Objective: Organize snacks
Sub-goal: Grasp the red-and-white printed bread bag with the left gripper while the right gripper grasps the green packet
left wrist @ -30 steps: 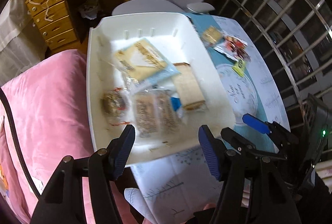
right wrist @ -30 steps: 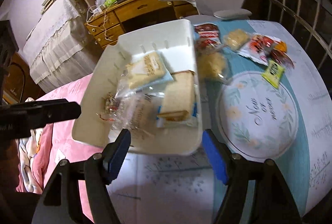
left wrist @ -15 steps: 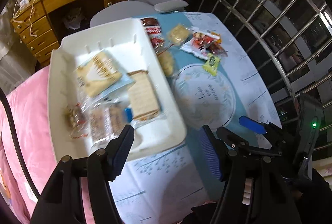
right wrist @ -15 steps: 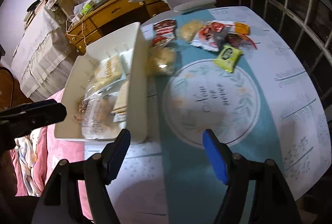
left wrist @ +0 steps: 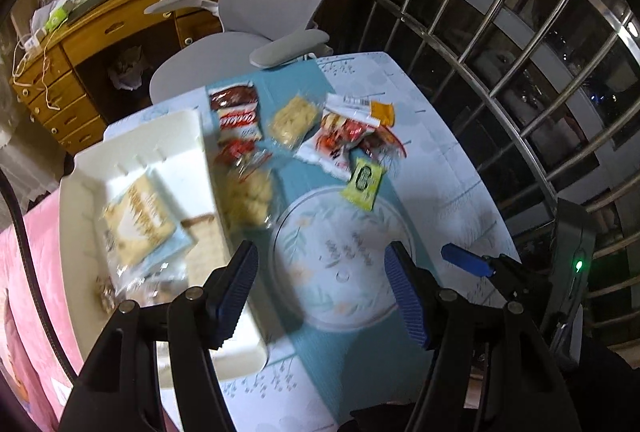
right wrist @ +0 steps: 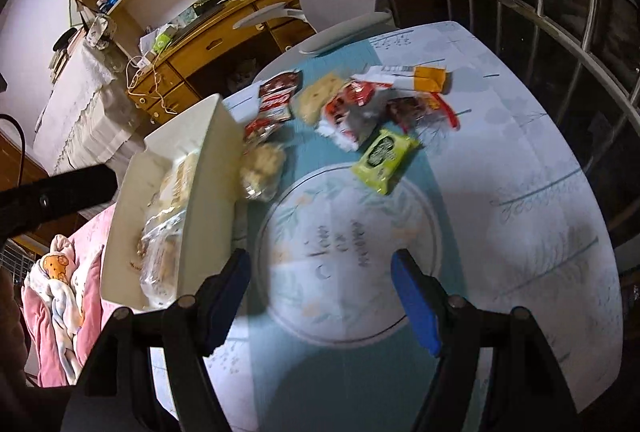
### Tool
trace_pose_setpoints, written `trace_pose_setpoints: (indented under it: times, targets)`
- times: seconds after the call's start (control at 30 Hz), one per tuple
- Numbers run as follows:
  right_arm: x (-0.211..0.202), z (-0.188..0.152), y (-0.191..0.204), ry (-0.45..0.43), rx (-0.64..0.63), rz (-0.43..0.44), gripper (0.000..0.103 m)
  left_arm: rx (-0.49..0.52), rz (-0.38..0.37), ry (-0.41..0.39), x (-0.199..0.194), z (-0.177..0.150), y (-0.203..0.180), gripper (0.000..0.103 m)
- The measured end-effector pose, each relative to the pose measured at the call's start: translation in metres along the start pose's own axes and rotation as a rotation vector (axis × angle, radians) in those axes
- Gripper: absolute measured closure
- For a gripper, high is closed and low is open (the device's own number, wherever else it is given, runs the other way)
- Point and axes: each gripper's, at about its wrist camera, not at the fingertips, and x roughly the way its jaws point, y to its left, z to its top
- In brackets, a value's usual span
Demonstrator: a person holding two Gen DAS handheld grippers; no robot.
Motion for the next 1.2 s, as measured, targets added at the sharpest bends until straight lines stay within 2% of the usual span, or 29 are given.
trace_pose_setpoints:
  times: [0.23,0.57,0.93,1.2]
  targets:
    - [0.017,0.019,-0.029,0.011,0.005,-0.03,0.03,0.032,0.06,0.016,0.035,0.041,-0.03,0.039]
    - [0.039,0.046,-0.045,-0.081,0.015,-0.092,0.03,0.094,0.1,0.063,0.097,0.085,-0.05,0.039]
    - [0.09,0.053,-0.05,-0.121,0.01,-0.07,0.03,0.106,0.118,0.148,0.179,0.114,-0.043,0.039]
    - [0.12,0.05,-0.039,-0.143,-0.075,-0.147,0.03,0.112,0.117,0.176,0.22,0.124,-0.034,0.038]
